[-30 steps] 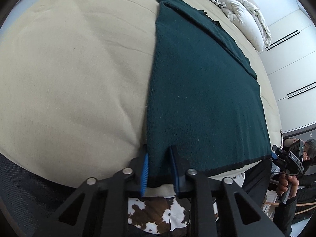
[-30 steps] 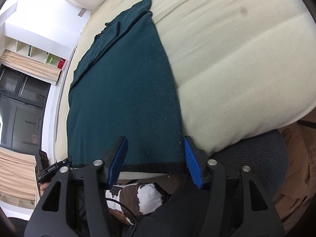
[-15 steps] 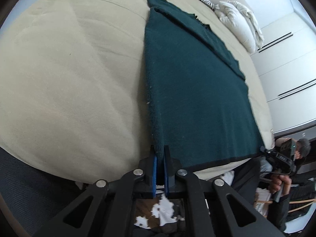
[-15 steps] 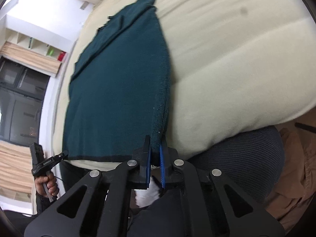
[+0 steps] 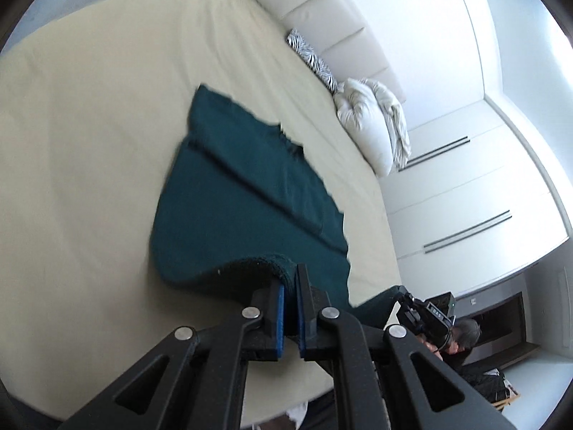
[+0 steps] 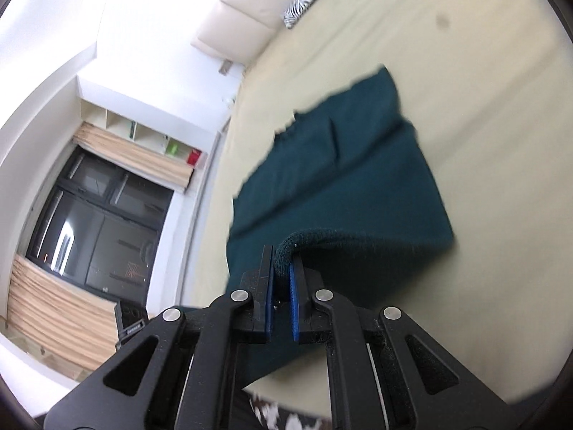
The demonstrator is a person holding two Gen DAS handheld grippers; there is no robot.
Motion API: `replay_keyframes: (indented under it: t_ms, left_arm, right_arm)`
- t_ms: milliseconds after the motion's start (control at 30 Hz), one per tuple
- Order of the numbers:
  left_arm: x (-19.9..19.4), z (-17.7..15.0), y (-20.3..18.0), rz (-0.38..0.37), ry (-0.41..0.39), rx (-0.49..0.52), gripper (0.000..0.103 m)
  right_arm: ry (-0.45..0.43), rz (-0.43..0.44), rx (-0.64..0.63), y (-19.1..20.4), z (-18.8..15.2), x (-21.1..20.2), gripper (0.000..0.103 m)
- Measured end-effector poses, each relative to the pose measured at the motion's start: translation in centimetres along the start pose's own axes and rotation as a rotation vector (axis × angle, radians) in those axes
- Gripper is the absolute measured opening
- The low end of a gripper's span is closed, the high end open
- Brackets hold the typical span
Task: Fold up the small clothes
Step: 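Grasp the hem with both grippers and fold it up toward the collar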
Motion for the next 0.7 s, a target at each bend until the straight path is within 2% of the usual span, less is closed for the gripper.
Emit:
replay_keyframes:
  t_ms: [233, 433, 533, 700]
  left_arm:
    - [4.5, 8.4, 1.1, -0.025, -0.079, -0.046, 0.007]
    - [9.1, 14.9, 4.1, 0.004, -0.127, -0.09, 0.007]
    - [12.0, 17.4, 5.9, 0.051, -0.124, -0.086, 0.007]
    - [16.0, 20.4, 9.6, 0.133, -0.103, -0.089, 0.008]
  right_arm:
    - [-0.091, -0.021, 0.068, 0.8, 8.6, 4.9, 0.006]
    - [-0.166, -0.061, 0.137, -0.8, 16.0, 9.5, 0.006]
    - [-0.17, -0.088, 0.16, -1.9, 18.7, 12.4, 0.006]
    - [-0.164, -0.192, 0.163, -3.6, 22.5, 17.6, 0.007]
Point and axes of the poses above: each gripper's, at about its wrist camera, not at the fingertips, and x roughly the way its jaws point, y to its left, z to its top, the point moved 4 cm from there along x, roughly the way its jaws point, and after that the axes turned 12 degrees about -z, right-handed, at the moved point
